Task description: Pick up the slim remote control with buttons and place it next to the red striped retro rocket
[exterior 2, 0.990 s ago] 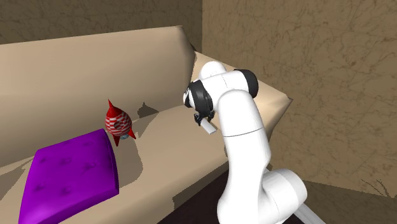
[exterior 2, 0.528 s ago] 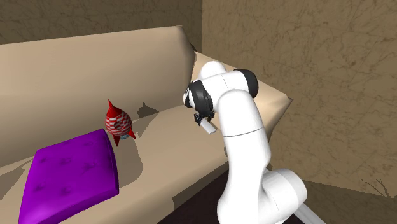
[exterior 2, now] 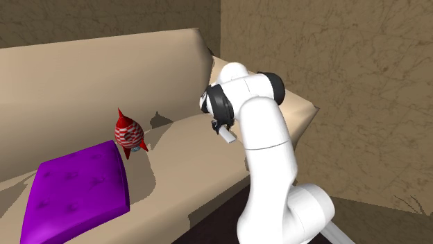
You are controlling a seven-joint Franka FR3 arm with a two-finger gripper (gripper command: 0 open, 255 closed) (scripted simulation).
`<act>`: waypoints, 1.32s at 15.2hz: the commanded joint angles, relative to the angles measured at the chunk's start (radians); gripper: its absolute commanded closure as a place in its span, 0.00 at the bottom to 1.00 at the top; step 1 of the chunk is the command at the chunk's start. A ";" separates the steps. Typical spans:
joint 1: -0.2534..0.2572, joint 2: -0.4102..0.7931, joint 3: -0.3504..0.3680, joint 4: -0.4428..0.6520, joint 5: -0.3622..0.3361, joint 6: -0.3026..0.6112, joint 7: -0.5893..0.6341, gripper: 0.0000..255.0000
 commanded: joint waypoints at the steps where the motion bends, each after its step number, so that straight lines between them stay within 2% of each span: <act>1: 0.002 -0.017 -0.005 0.001 -0.005 -0.018 0.003 1.00; 20: 0.027 -0.169 -0.041 0.034 -0.059 -0.199 0.035 1.00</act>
